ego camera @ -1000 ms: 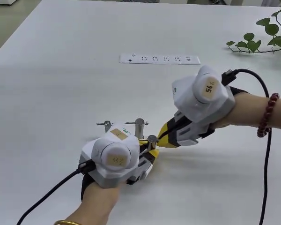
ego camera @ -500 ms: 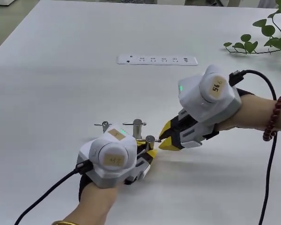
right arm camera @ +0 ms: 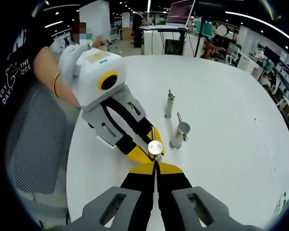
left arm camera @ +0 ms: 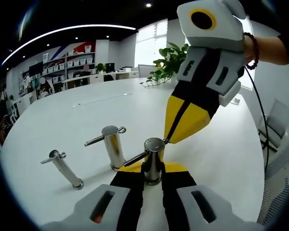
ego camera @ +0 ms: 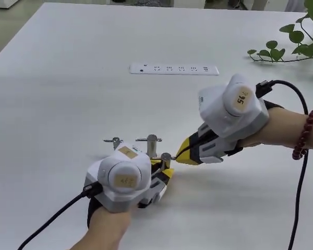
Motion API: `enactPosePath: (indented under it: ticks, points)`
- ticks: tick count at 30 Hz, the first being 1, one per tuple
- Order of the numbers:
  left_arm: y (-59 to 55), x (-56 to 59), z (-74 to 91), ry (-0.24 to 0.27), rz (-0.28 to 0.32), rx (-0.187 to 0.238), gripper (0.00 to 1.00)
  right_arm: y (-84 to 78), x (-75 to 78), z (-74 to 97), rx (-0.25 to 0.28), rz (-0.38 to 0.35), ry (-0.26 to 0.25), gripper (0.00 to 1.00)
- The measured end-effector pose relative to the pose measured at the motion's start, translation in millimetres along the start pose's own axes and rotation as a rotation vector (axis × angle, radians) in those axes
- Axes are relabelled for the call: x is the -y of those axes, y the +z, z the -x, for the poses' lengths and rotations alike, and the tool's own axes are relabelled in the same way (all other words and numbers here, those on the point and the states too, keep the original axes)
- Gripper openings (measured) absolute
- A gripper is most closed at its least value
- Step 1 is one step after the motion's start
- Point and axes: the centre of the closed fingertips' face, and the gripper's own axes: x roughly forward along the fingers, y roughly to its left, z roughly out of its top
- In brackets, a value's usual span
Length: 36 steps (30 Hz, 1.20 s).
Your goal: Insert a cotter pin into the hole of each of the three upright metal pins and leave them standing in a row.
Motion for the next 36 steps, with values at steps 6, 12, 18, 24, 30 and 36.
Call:
enactPosePath:
  ticks: [6,12,18,24,30,36]
  points:
    - [-0.5,0.0,0.2,-0.001,0.017,-0.004,0.11,-0.8,0.3,0.0,0.0,-0.006,-0.001,0.0]
    - [-2.8,0.1,0.6,-0.003,0.035,-0.023,0.11,-3.4,-0.9,-2.0,-0.012,-0.003,0.003,0.0]
    - [-5.7,0.8,4.8,-0.024,0.03,-0.043,0.14,-1.3,0.5,-1.6,-0.006,-0.005,-0.003,0.04]
    - [-4.5,2.0,12.9,-0.043,-0.003,-0.051,0.22,8.6,0.9,-2.6,0.028,-0.024,-0.001,0.11]
    - [-2.8,-0.7,20.4,-0.048,-0.017,-0.054,0.28,15.7,2.2,-9.4,0.054,-0.052,0.0,0.15]
    - [-3.5,-3.6,28.0,-0.048,-0.026,-0.063,0.32,17.5,2.8,-17.1,0.045,-0.043,0.004,0.14]
